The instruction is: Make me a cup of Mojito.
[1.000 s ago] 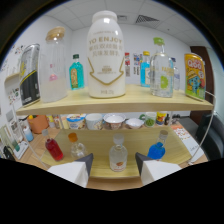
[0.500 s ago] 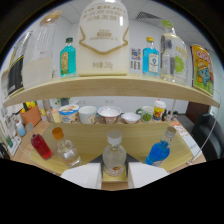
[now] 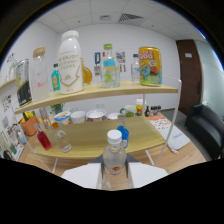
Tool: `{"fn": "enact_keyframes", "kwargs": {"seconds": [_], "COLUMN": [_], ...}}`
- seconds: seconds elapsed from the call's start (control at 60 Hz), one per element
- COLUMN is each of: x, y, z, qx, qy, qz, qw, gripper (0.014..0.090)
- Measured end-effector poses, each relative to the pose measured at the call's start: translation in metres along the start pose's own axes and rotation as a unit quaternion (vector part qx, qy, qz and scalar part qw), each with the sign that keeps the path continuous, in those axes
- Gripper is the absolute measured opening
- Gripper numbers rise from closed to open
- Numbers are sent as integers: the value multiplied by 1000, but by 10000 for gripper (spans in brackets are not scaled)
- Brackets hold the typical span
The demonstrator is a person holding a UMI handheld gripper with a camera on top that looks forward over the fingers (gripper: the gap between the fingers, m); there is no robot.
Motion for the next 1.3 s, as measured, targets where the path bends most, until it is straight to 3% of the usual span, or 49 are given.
{"fn": "enact_keyframes", "kwargs": {"seconds": [0.183, 0.417, 0.667, 0.883, 1.033, 1.2, 1.3], "x": [41, 50, 24, 11, 10, 9, 7], "y": [41, 46, 17, 6, -2, -6, -6], "z": [3, 14, 20, 24, 28, 29, 27], "qx": [-28, -21, 53, 74, 66, 55, 57], "qy": [33, 69, 94, 113, 133, 145, 141], "qz": [-46, -321, -636, -789, -856, -894, -895], "qw": [998, 944, 764, 600, 496, 421, 419], "gripper": [338, 334, 335, 336, 336, 335, 336]}}
